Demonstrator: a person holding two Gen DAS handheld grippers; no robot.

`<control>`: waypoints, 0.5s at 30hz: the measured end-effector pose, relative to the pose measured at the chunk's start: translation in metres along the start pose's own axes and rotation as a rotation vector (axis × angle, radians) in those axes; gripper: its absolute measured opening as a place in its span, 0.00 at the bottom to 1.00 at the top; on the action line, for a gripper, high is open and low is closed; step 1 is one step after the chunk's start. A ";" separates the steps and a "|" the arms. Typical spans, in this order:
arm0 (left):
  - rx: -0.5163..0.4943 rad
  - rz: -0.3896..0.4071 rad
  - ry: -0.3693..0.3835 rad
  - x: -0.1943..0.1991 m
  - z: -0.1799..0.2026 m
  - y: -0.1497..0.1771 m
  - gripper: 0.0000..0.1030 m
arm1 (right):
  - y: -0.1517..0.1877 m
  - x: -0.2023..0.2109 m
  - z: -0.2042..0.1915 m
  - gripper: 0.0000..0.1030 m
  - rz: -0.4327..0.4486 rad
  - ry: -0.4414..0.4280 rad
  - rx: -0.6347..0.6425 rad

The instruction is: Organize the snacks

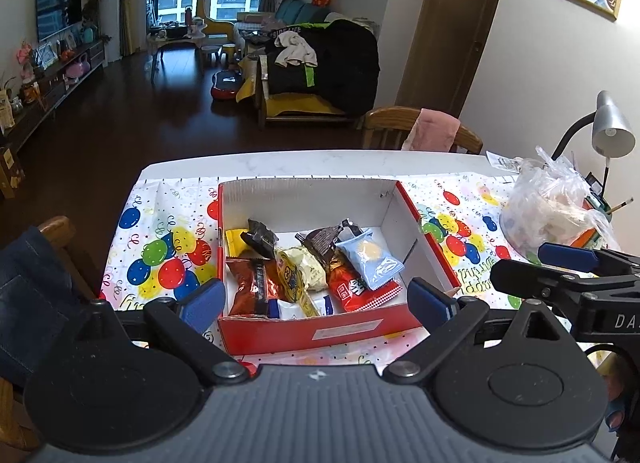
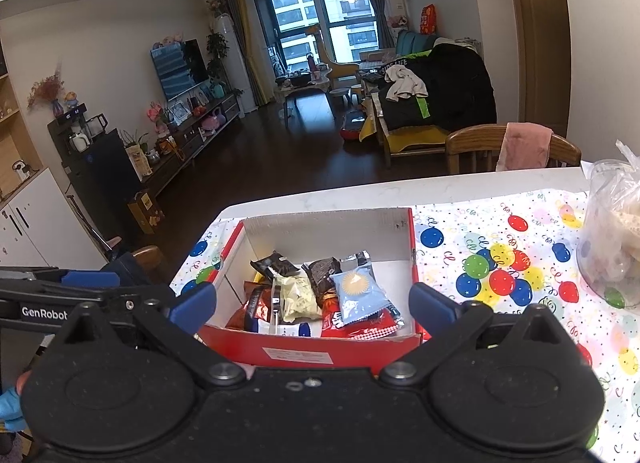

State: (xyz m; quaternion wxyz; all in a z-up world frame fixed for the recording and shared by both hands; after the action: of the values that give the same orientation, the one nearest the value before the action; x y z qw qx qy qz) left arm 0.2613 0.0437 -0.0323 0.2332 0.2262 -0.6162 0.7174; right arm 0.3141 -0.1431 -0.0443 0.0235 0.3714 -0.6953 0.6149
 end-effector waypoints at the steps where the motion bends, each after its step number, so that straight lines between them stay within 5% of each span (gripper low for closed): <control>1: -0.002 0.000 0.000 0.000 0.001 0.000 0.95 | 0.000 0.000 0.000 1.00 0.000 0.001 0.001; 15: -0.003 0.006 0.005 0.002 0.003 -0.001 0.95 | 0.000 0.000 0.001 1.00 -0.003 0.003 -0.003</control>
State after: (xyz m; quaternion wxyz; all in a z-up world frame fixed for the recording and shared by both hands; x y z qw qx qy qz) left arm 0.2600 0.0411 -0.0302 0.2332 0.2222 -0.6175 0.7176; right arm 0.3147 -0.1439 -0.0450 0.0259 0.3713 -0.6957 0.6143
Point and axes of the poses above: each gripper's, at about its wrist camera, not at the fingertips, and x roughly against the way its jaws point, z to its right, y to its underside, the point moved 7 cm from there along -x, roughly the way its jaws point, and after that the axes turned 6 degrees about z, right-handed, at the moved point
